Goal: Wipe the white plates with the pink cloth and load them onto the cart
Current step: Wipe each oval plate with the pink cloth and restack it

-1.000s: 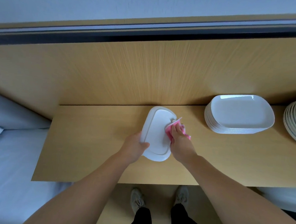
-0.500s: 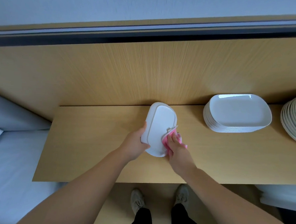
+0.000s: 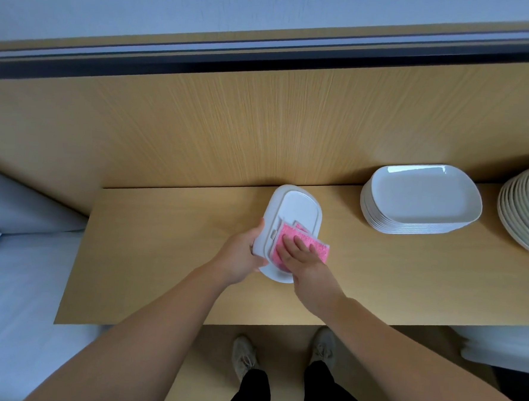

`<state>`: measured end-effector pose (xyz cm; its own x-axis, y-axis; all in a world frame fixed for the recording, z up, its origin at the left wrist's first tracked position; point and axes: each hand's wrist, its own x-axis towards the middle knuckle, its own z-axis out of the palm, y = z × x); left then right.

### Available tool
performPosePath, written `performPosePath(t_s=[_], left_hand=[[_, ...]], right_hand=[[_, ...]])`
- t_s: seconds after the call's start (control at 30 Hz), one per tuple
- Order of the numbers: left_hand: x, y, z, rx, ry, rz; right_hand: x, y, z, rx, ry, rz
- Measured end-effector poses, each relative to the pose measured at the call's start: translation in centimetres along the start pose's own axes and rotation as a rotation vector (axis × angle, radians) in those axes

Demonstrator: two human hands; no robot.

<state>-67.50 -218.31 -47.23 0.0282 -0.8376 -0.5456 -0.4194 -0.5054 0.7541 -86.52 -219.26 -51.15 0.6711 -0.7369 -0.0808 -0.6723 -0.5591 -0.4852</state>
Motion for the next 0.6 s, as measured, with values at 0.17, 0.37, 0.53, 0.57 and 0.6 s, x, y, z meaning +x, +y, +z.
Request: performPosePath(t_s=[0.17,0.37,0.53,0.57,0.6], left_hand=[[0.3,-0.2,-0.3,-0.008,-0.022,0.008],[0.6,-0.3,-0.4,0.003,-0.020,0.014],[0.7,-0.4,-0.3,-0.006,-0.014,0.008],[0.7,-0.4,-0.3,-0.013,-0.012,0.004],[0.7,-0.4,-0.3,-0.023,-0.011,0.003]], right_hand=[[-0.5,1.1,-0.1,-0.017,-0.101,-0.029],[4.1,3.2,-2.8,-0.001,-0.144,0.124],[6.2,2.8,-3.1,0.150,-0.057,0.250],[6.2,2.8,-2.9,0.161,-0.042,0.243],[6.2,2.7,-2.8,0.156,-0.038,0.232]])
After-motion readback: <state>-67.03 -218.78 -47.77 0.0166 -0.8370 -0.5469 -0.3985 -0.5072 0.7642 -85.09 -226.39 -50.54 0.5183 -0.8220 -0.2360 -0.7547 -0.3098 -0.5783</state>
